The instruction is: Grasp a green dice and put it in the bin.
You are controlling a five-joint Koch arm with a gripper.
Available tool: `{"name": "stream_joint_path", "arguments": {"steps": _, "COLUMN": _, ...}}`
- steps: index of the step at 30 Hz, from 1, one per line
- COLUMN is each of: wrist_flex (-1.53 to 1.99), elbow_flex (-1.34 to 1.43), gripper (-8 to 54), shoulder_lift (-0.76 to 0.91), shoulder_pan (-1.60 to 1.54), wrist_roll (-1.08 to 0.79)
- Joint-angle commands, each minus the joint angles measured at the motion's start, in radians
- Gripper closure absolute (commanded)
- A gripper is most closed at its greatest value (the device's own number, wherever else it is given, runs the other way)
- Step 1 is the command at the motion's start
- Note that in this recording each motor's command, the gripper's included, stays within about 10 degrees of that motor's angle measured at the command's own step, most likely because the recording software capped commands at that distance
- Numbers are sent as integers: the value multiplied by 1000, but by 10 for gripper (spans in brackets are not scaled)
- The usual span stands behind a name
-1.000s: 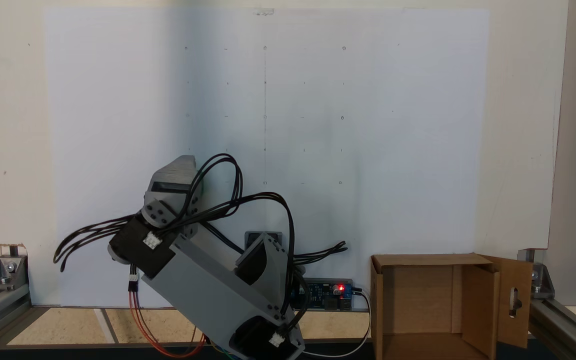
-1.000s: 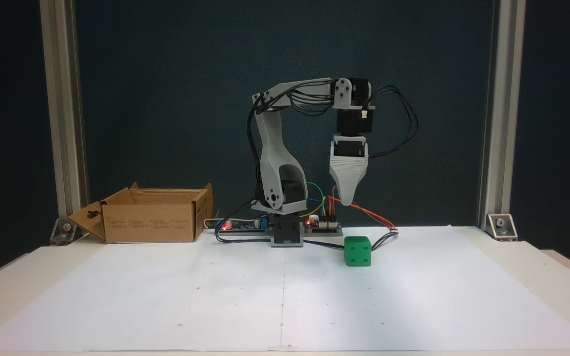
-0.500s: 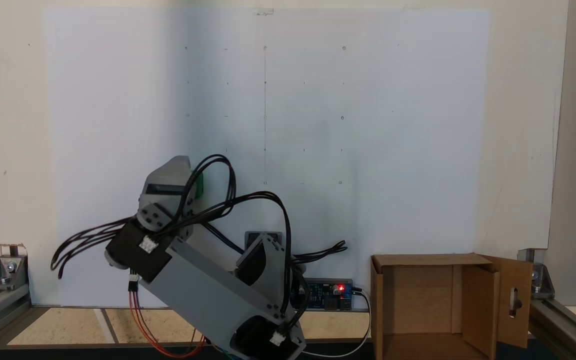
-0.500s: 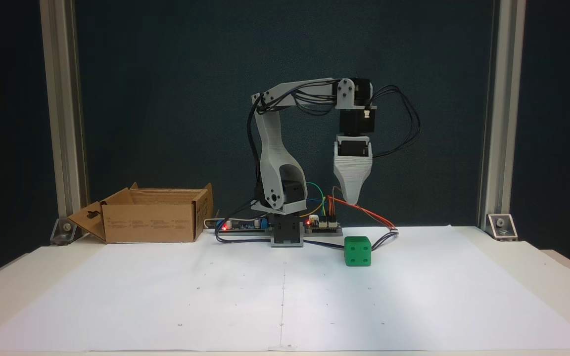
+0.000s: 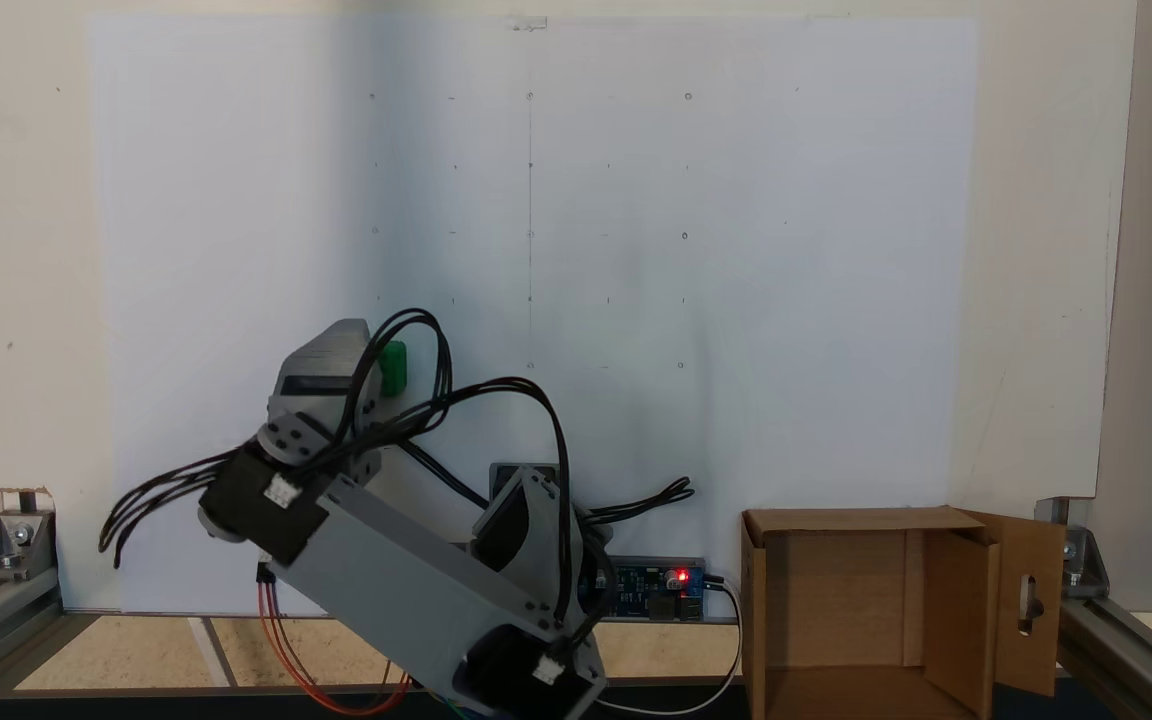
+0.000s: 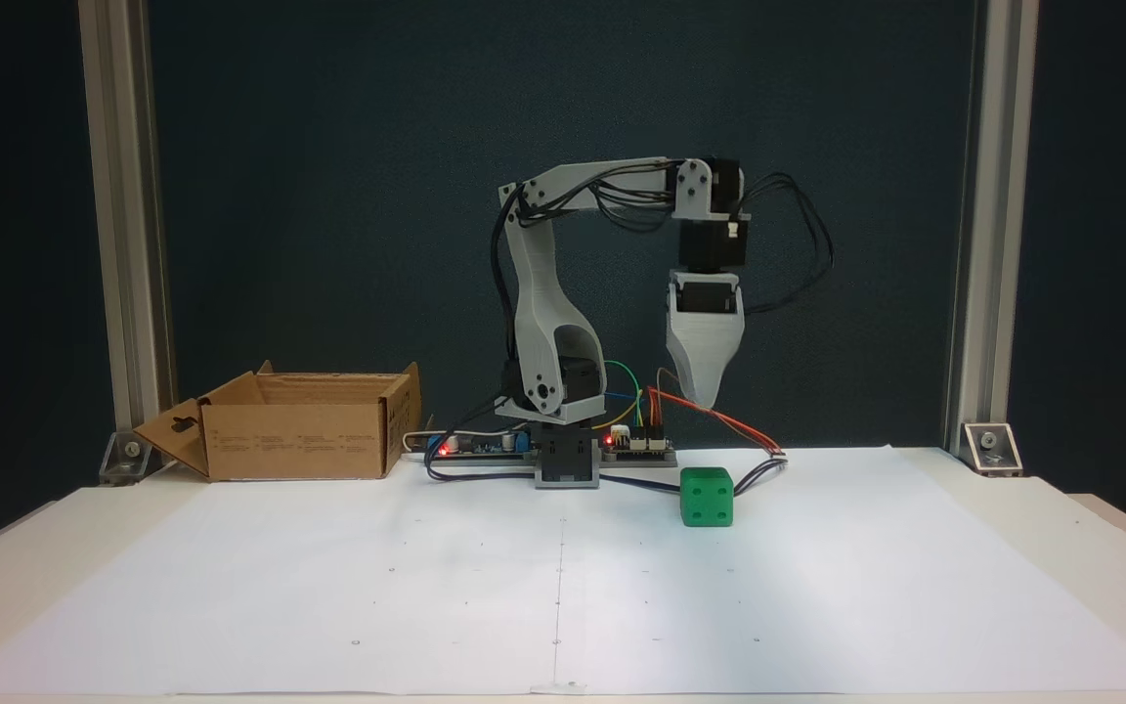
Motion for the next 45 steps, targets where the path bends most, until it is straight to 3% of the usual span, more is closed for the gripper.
{"name": "stream_joint_path", "arguments": {"steps": 1, "wrist_flex": -3, "elbow_flex": -34, "gripper": 21, "shoulder_lift": -21, "shoulder_pan": -2, "wrist_roll": 78}}
{"name": "stream_joint_path", "arguments": {"steps": 15, "wrist_flex": -224, "elbow_flex": 106, "gripper": 23, "shoulder_lift": -34, "shoulder_pan": -11, "wrist_roll": 78}}
{"name": "stream_joint_path", "arguments": {"steps": 27, "wrist_flex": -322, "elbow_flex": 284, "gripper": 23, "shoulder_lift": 74, "shoulder_pan": -12, "wrist_roll": 78}}
{"name": "stream_joint_path", "arguments": {"steps": 45, "wrist_flex": -391, "elbow_flex": 298, "gripper": 22, "shoulder_lift": 60, "shoulder_pan": -26, "wrist_roll": 78}}
